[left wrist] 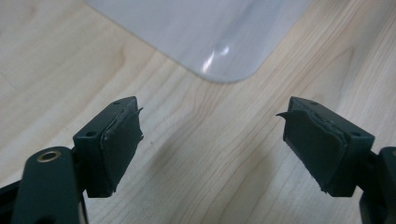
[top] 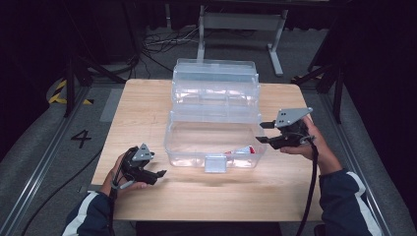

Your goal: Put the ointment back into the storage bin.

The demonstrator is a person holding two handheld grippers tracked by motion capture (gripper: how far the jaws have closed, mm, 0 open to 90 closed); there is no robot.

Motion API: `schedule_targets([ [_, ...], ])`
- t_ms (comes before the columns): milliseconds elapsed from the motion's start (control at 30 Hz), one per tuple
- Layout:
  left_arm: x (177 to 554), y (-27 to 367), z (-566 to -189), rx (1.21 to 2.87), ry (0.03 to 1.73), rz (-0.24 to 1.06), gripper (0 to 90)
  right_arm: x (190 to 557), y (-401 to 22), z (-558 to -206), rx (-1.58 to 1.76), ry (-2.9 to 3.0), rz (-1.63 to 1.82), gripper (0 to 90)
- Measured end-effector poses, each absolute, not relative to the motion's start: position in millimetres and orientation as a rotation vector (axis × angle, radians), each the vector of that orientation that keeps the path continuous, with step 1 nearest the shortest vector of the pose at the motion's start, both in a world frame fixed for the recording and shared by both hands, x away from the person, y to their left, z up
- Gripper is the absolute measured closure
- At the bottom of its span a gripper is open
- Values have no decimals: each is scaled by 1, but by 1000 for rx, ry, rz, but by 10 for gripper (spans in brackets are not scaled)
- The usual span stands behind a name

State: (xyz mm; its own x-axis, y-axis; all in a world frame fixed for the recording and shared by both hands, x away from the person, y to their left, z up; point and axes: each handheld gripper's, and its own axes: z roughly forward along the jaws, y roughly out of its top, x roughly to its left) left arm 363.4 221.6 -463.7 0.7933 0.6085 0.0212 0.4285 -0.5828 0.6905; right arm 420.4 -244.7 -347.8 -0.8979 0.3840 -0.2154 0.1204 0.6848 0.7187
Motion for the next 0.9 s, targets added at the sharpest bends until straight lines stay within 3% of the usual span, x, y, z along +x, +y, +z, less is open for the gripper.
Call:
schedule_targets([
  [333, 344, 220, -426, 2169, 703, 440, 203, 424, -251, -341, 447, 2427, 1144, 448],
  [900, 340, 203, -405, 2156, 642, 468, 218, 441, -250, -326, 512, 2319, 1161, 371],
])
